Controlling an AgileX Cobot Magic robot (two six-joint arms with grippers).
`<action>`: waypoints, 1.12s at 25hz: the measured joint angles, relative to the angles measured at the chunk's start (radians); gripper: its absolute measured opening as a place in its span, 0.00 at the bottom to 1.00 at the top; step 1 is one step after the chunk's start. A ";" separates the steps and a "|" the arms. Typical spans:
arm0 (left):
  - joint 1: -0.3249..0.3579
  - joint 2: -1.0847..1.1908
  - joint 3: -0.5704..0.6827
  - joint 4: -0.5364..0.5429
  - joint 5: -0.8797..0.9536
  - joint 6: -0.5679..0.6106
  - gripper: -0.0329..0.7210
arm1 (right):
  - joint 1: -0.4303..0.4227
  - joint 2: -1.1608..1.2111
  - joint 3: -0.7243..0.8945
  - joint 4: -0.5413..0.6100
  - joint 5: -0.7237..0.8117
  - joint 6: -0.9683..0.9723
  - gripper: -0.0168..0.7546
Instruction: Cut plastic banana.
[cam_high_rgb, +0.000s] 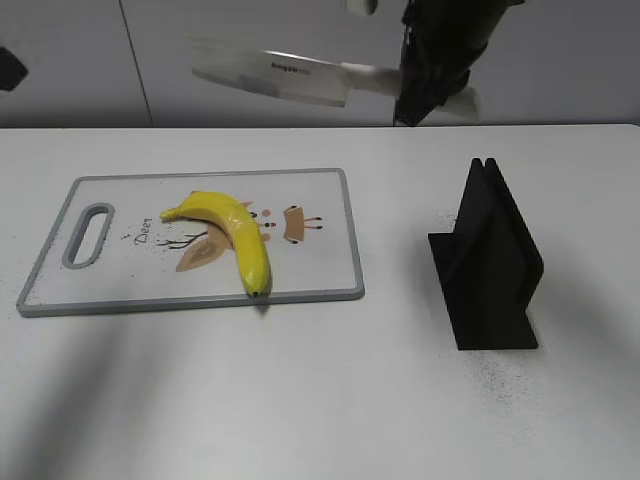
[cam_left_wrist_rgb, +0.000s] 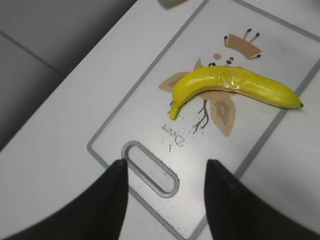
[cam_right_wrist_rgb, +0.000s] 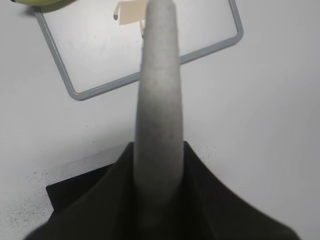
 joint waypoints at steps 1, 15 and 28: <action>-0.012 0.036 -0.036 0.000 0.010 0.047 0.68 | 0.008 0.013 -0.006 0.001 0.000 -0.042 0.26; -0.191 0.322 -0.165 -0.003 0.028 0.422 0.68 | 0.021 0.042 -0.010 0.049 -0.013 -0.439 0.26; -0.202 0.404 -0.172 0.008 -0.009 0.422 0.03 | 0.021 0.143 -0.061 0.107 -0.063 -0.445 0.26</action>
